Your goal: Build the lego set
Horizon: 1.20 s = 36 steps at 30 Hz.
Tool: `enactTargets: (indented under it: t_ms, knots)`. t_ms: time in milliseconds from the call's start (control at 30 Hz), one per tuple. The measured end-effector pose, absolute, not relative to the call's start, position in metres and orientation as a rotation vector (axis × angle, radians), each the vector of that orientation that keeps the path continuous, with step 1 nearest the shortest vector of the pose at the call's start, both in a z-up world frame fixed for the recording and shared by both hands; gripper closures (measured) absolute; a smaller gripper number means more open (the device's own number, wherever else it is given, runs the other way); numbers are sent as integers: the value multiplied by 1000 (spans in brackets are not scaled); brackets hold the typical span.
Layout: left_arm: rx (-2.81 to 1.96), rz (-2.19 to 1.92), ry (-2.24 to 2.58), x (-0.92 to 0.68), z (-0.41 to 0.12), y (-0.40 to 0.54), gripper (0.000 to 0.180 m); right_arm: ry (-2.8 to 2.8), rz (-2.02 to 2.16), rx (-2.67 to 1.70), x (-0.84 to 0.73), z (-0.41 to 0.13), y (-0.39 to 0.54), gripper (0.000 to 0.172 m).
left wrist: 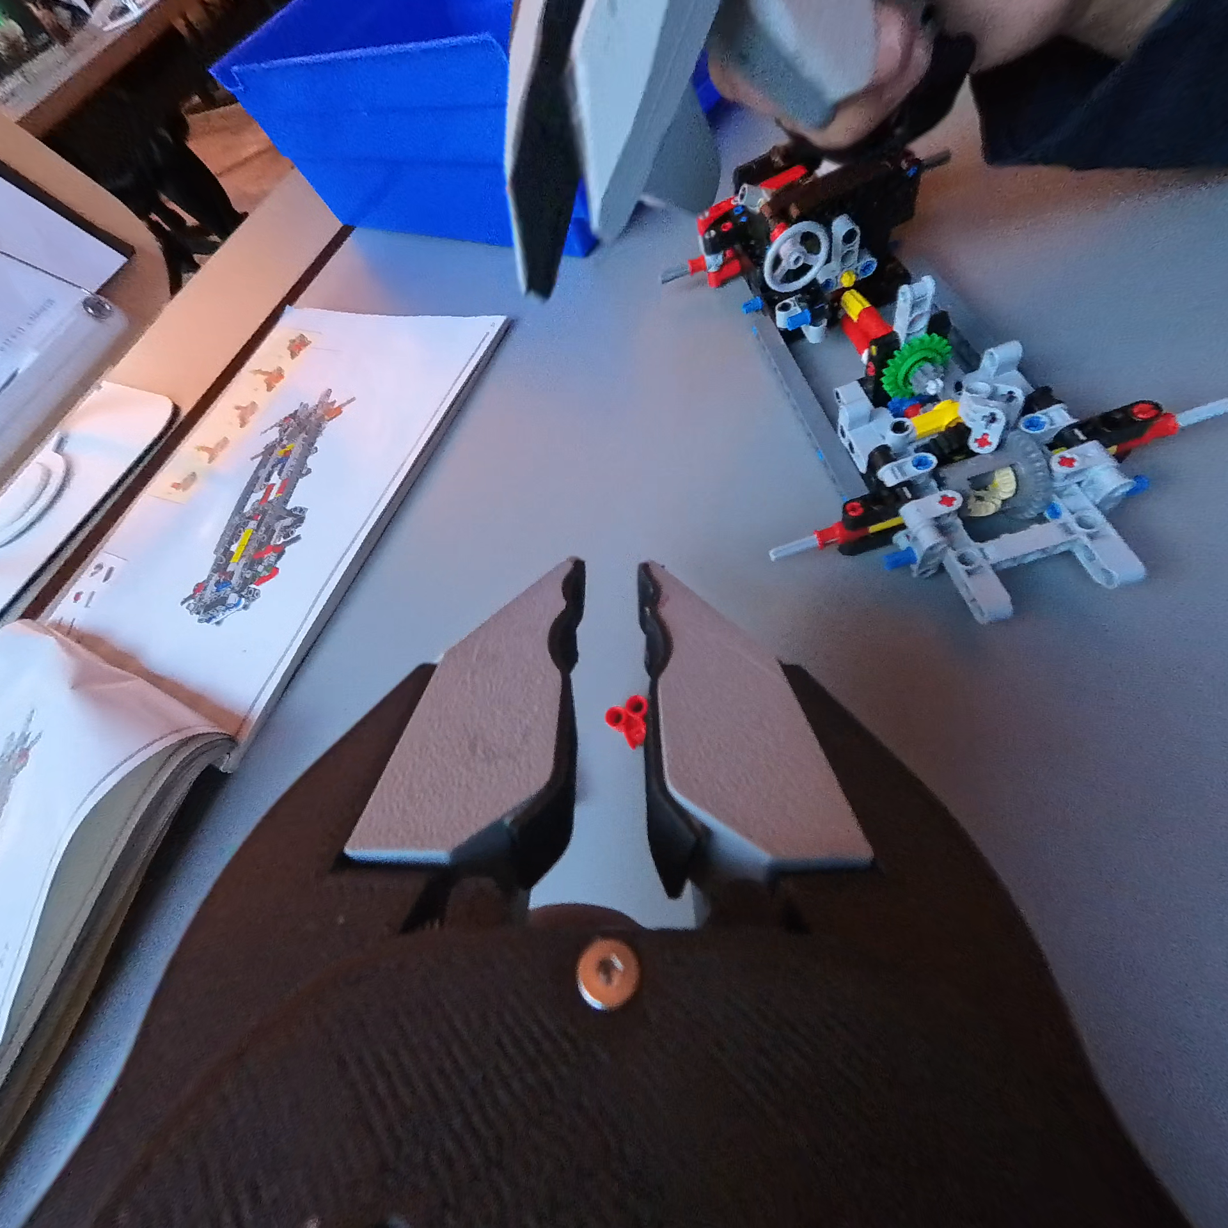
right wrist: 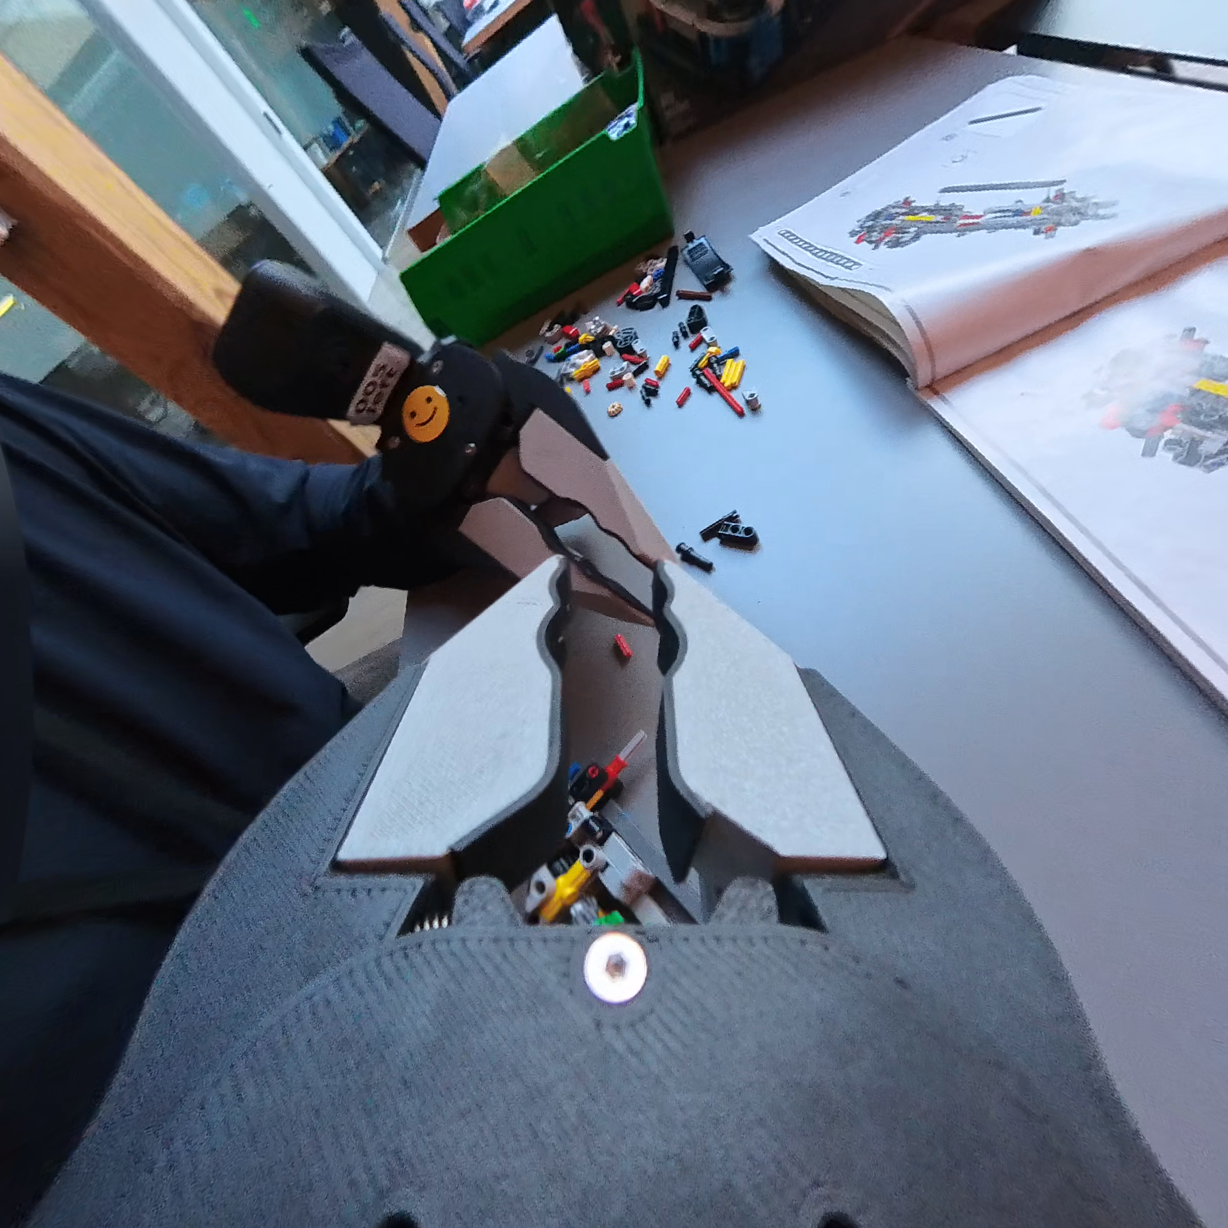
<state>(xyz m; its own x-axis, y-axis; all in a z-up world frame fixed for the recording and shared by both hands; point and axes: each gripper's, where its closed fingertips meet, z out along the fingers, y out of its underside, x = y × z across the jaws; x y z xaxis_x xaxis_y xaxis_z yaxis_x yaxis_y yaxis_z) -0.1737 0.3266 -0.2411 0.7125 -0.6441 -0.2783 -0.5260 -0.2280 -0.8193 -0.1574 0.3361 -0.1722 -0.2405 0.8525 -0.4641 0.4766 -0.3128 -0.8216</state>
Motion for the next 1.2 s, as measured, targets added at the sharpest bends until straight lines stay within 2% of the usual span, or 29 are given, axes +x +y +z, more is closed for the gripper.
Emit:
enactTargets:
  t_ms: [100, 167, 233, 300, 467, 567, 733, 800, 833, 1033, 1200]
  knots:
    - [-1900, -128, 912, -176, -245, 328, 167, -1779, 1472, -1620, -136, -172, 323, 155]
    - [-1909, -138, 922, -175, -248, 326, 168, -1945, 1264, -1596, -111, -186, 310, 153]
    - [-1909, -151, 927, -173, -248, 325, 169, -1994, 990, -1601, -89, -205, 309, 160]
    - [-1910, -160, 939, -169, -249, 323, 169, -2017, 900, -1591, -74, -214, 295, 163]
    - [-1883, -206, 1026, -152, -250, 312, 169, -2100, 621, -1641, -58, -248, 286, 159]
    - [-1840, -409, 1162, -125, -250, 285, 173, -2156, 577, -1635, -62, -258, 280, 157]
    - [-1929, -652, 1276, -106, -262, 252, 136, -2193, 609, -1687, -67, -263, 281, 156]
    - [-1937, -657, 1320, -100, -268, 245, 130, -2200, 624, -1691, -67, -262, 281, 159]
    - [-1941, -631, 1341, -97, -273, 244, 130, -2204, 629, -1692, -67, -262, 281, 159]
    - [-1948, -416, 1329, -88, -285, 262, 157, -2060, 667, -1700, -61, -241, 291, 166]
    - [-2033, -164, 1089, -107, -284, 319, 159, -1775, 699, -1769, -46, -209, 332, 168]
